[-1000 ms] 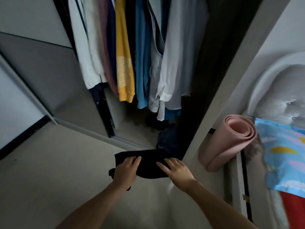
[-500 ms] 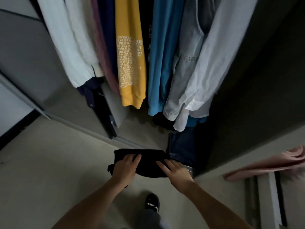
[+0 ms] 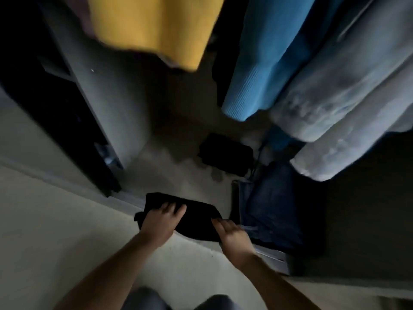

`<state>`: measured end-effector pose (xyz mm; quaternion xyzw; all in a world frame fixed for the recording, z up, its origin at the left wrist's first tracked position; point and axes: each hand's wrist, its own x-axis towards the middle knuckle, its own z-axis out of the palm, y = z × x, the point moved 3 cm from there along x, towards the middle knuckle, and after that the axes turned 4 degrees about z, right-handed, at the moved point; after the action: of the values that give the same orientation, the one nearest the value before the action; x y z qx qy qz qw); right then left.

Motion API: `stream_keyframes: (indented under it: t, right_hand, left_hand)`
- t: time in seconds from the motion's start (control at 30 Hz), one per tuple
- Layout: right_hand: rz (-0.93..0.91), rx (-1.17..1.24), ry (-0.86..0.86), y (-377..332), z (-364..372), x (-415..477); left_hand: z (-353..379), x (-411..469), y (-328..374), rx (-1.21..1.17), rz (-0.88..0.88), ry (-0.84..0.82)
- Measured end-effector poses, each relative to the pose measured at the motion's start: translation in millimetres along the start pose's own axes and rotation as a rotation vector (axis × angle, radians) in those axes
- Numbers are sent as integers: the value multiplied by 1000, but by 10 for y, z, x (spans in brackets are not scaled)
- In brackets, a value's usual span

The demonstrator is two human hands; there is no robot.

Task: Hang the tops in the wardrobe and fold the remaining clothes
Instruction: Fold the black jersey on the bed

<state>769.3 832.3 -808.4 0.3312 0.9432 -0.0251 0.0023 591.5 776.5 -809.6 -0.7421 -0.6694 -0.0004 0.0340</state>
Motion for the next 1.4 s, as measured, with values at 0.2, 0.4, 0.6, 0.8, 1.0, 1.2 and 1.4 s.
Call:
stream_keyframes:
  t: [0.2,0.4,0.6,0.8,1.0,1.2,1.4]
  right_hand:
    - [109,-48,267,677,813,787]
    - [241,-117,-466,1103,1884,1029]
    - [281,-172,-409,1049,2227,1088]
    - [372,-136,-392,1029,2305,1155]
    - [430,-221,-370,1027,2307,1212]
    - [313,-112,-304,987,2376,1433]
    - [309,-139,-415,1009,2550,1306]
  left_hand:
    - [952,1000,-304,37,53,332]
    - [2128,1390,-398,-110,-69,-560]
    - [2242,1274,-691,-218,-100,-548]
    - [2081,1034,-757,-191,-114,-471]
    - [2055,912,-685,-128,-84,-486]
    - [2081,985,-518,-64,-9,-461]
    - [2181,1005,-528,6,14,-472]
